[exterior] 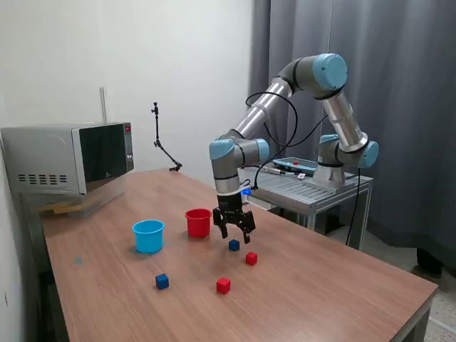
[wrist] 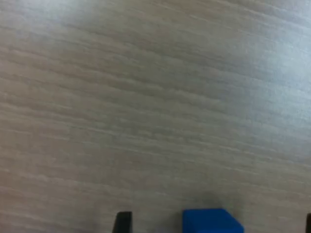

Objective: Place red objects in the red bin, and blue objects in the blue bin.

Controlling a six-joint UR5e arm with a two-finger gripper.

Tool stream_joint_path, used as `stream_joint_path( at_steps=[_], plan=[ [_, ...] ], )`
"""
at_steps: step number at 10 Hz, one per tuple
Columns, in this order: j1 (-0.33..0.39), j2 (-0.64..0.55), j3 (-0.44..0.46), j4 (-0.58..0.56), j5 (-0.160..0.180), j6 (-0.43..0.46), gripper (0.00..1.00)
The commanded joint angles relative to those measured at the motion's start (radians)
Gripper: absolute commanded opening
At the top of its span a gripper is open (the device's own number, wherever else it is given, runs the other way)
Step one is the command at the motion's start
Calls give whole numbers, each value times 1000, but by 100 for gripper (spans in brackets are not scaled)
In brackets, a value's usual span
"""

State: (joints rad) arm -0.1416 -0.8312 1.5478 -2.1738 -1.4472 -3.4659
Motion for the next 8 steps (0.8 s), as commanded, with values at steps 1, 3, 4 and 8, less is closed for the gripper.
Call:
stream_joint_path(
  at_steps=[1,3,4,8],
  plan=[
    [2,6,-2,0,23,4,100],
    [4,6,-11,0,31,5,100],
    [4,4,-21,0,31,5,100],
    [2,6,-26,6,30,4,100]
  ],
)
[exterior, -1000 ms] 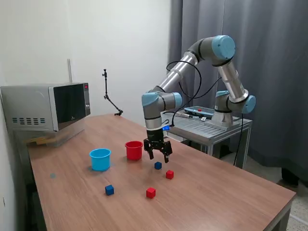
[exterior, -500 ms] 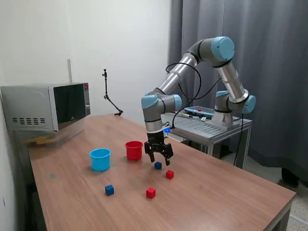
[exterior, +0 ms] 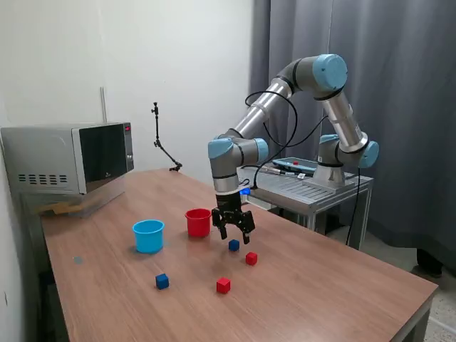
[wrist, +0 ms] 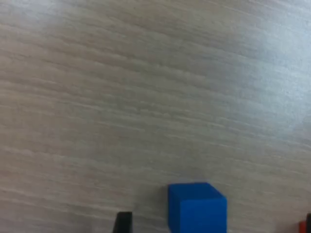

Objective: Place red objects in the red bin, and blue objects in the blue bin.

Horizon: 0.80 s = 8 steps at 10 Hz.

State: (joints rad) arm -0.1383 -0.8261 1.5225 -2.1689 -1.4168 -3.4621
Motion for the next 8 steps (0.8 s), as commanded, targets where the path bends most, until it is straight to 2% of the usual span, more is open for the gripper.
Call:
stream_joint_path(
  at_steps=[1,6,7,8],
  plan=[
    [-1,1,-1,1,-7,0,100],
    [2,2,10,14,-13,-35,100],
    [2,2,10,21,-36,-34,100],
    [5,1,5,23,-75,-26,100]
  ],
)
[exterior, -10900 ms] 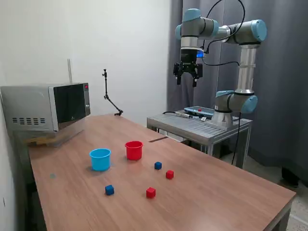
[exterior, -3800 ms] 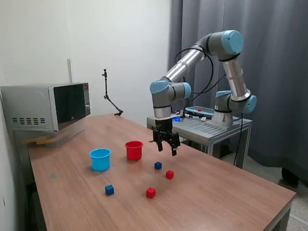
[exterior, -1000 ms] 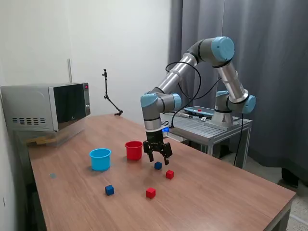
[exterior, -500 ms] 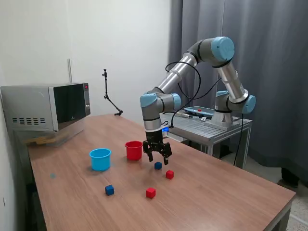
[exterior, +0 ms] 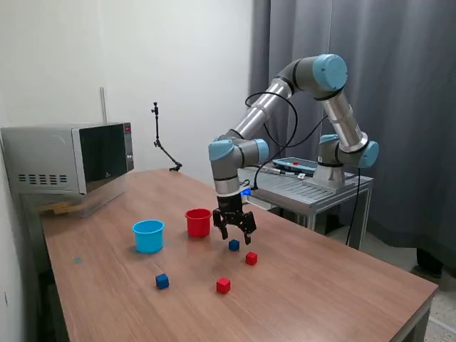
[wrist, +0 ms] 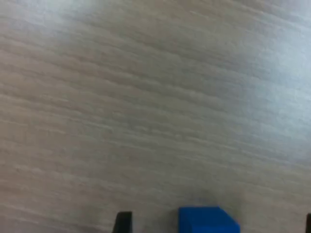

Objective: Place red objects in the red bin, and blue objects in the blue bin.

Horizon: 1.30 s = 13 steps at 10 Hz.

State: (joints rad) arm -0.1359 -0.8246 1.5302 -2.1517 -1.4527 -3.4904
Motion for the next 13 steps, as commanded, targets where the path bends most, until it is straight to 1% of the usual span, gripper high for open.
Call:
stream_joint_path(
  at_steps=[1,2,3,4,8,10,11,13],
  plan=[
    [13,2,-5,7,-78,5,100],
    [16,4,-5,10,-98,8,100],
    [25,4,-10,9,-100,14,100],
    [25,5,-12,9,-100,34,100],
    [30,4,-13,3,-95,44,100],
    [44,13,-33,1,-95,47,100],
    [45,22,-42,-2,-91,71,100],
    [56,33,-54,-5,-90,80,100]
  ],
)
